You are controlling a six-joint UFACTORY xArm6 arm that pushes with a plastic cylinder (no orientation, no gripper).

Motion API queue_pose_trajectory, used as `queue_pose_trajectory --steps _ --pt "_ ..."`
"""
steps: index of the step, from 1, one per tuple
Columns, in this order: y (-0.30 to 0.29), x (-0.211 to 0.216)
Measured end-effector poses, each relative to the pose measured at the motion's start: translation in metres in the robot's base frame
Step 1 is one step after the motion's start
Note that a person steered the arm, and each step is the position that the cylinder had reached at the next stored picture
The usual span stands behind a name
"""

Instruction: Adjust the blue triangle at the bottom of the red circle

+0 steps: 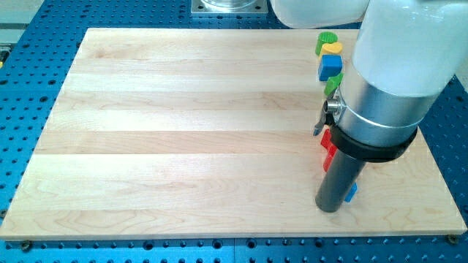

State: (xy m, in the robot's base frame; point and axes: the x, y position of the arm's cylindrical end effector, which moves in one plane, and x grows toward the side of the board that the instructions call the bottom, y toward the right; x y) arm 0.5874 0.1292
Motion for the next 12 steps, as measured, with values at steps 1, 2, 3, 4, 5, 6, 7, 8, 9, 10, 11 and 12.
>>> queue_pose_trajectory --steps 1,2,3,4,5,6,7,8,9,10,11,12 --pt "-0.002 0.000" --pt "-0.047 0.000" --pt "-0.115 -0.029" --pt "-0.129 -0.052" --pt "-0.130 -0.052" --pt "-0.167 -0.042" --pt "-0.158 0.006" --pt "-0.124 0.015" --pt "-0.062 0.014" --pt "-0.046 0.009" --pt "-0.038 0.001" --pt "-0.025 0.000"
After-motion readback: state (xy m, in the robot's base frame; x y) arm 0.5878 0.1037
